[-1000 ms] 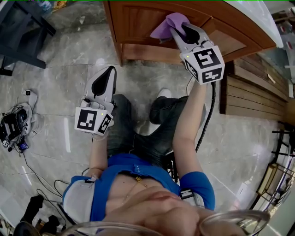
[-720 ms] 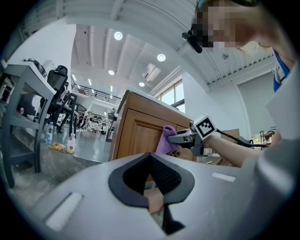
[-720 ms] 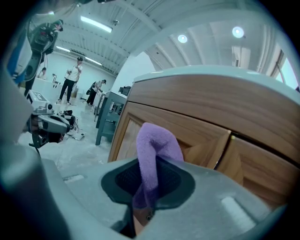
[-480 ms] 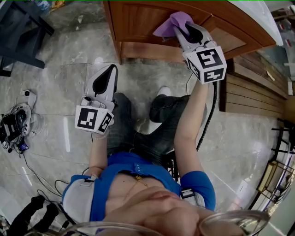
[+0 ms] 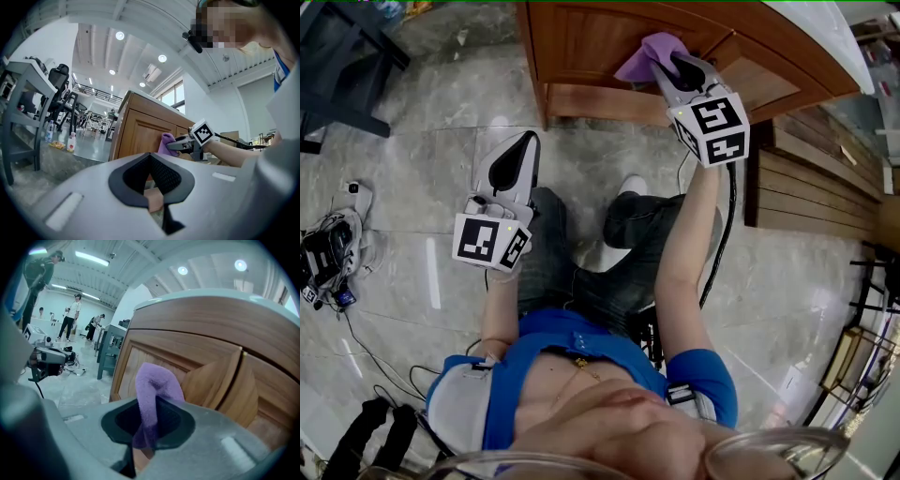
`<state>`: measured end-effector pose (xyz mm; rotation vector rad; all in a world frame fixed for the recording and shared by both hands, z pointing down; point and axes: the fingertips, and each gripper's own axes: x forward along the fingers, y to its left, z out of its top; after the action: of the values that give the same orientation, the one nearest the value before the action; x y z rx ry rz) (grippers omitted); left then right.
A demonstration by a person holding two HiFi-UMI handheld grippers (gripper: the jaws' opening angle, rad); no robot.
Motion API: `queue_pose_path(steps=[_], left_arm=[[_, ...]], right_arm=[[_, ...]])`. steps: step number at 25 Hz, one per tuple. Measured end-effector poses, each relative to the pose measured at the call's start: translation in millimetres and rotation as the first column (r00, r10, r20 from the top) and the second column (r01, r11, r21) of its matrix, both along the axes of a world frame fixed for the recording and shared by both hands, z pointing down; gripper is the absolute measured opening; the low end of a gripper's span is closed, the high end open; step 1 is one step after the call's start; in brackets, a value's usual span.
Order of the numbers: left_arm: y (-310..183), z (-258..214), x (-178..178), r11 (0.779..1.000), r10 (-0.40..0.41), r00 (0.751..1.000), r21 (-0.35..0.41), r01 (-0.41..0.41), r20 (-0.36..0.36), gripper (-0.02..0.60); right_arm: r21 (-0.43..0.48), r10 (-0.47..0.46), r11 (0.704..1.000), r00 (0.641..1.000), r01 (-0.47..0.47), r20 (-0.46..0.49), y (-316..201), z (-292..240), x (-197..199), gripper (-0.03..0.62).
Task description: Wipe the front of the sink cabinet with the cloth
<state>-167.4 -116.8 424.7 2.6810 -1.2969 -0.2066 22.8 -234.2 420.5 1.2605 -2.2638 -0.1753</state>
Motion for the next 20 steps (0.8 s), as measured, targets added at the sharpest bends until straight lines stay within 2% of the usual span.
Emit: queue_pose_path(steps=[6,11,20], left_arm=[[0,1,3,1.000,0.000,1.000,0.001,0.000,-0.003,-0.002],[-1,2,5,1.000,0.002,1.000,0.000,-0.002,0.003,-0.002],[5,1,-5,1.000,0.003,1.000,0.003,-0.003,0.002,-0.002]], right_arm=[[-0.069,0.002,0.998,0.999,-0.005,-0.044,0,24,2,0.057],[-0.069,0.008,0.998,0.999,-0.011,-0.045,-4,28,4,0.057],[-0.061,-0.023,0.998,0.998,0.019,-0.062,-1,28,-17,0.057]])
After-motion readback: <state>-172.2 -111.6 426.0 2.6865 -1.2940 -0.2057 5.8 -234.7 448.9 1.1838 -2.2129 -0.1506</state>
